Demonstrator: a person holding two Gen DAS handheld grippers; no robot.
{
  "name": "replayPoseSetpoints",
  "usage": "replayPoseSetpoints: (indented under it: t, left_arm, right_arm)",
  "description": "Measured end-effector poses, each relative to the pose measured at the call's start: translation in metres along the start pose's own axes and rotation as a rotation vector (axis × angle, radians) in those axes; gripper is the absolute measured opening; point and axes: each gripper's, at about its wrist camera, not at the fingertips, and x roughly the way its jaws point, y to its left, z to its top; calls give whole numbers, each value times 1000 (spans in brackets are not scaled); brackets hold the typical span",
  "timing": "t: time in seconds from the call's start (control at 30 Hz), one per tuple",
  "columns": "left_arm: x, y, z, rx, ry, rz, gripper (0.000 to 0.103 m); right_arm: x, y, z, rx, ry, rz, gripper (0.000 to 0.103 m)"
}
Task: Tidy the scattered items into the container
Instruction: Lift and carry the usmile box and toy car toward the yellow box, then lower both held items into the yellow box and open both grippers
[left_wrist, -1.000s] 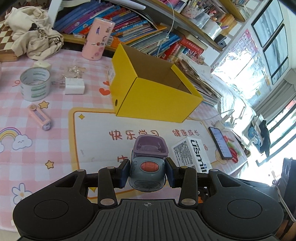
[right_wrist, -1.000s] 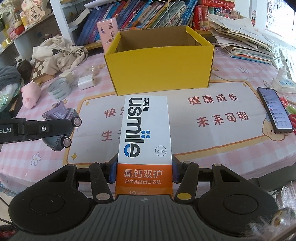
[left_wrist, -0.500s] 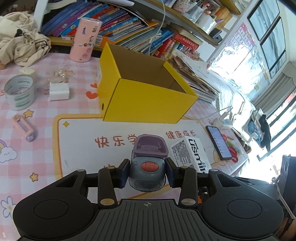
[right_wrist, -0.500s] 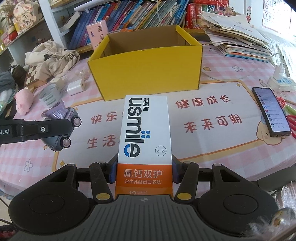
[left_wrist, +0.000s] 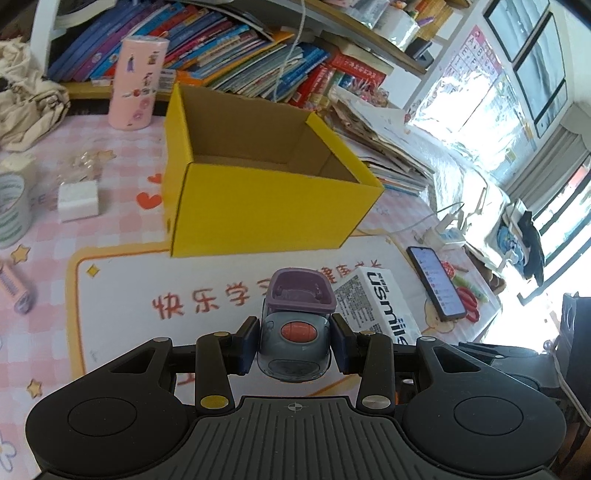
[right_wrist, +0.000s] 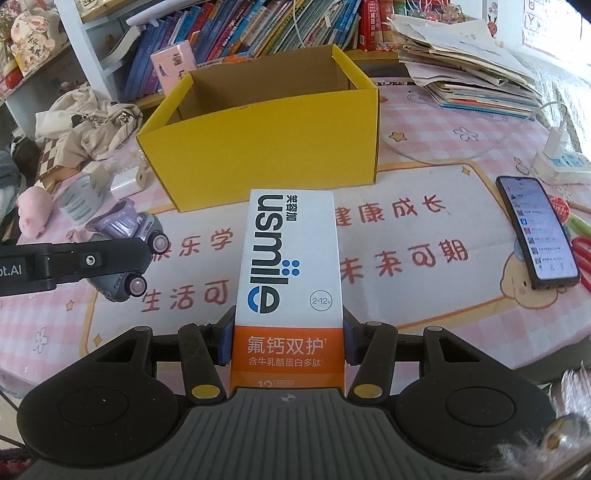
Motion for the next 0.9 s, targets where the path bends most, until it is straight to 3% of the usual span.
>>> replayPoseSetpoints:
  t: [0.3, 0.53, 0.9]
  left_arm:
    - [7, -27, 27, 82, -108, 10, 39]
    - [10, -35, 55, 56, -197, 53, 39]
    - [21, -36, 111, 13, -293, 165, 39]
  right_arm:
    - [-9, -10, 38, -113, -104, 31, 50]
    - [-14, -17, 84, -188, -220, 90, 50]
    - [18, -20, 167, -224, -249, 227, 50]
